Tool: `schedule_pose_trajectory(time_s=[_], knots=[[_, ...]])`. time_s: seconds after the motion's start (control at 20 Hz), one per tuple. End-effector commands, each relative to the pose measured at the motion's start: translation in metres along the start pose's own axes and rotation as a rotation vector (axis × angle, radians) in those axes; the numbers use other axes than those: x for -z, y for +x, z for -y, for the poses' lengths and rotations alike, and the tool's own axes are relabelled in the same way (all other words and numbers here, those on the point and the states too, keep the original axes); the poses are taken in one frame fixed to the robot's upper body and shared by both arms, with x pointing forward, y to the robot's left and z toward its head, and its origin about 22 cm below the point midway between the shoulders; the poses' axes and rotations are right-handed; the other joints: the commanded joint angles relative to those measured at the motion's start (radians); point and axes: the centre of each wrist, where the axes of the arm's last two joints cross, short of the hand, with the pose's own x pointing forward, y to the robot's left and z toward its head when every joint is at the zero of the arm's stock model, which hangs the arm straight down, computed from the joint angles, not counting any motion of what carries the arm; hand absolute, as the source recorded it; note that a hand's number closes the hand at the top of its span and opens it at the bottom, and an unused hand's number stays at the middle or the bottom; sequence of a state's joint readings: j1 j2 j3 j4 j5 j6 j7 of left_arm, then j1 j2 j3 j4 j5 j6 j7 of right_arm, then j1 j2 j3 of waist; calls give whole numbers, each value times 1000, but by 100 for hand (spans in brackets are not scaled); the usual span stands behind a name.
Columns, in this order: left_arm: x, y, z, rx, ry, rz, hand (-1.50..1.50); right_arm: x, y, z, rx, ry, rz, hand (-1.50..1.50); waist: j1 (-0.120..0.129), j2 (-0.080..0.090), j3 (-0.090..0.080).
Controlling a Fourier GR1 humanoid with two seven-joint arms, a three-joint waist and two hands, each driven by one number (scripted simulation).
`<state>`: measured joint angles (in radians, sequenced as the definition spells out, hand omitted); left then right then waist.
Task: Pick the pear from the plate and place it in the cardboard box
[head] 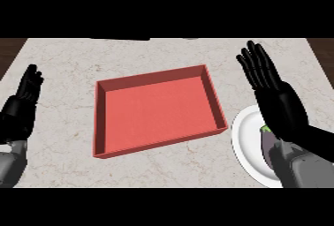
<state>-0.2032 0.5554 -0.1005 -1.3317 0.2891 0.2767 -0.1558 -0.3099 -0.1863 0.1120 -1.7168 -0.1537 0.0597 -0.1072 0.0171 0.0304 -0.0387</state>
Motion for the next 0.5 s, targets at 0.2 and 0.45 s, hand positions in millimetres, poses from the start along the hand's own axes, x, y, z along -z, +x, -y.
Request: schedule_pose_trajectory(time_s=[0.2,0.45], knots=[[-13,-26,-44,244,82,-139,0,-72,-53,77,299,86,-212,-150,-11,-2,48],[-33,-45,-32,243,26,-234,0,-95,-28,131,-179,390,-265,-150,-12,-6,50]])
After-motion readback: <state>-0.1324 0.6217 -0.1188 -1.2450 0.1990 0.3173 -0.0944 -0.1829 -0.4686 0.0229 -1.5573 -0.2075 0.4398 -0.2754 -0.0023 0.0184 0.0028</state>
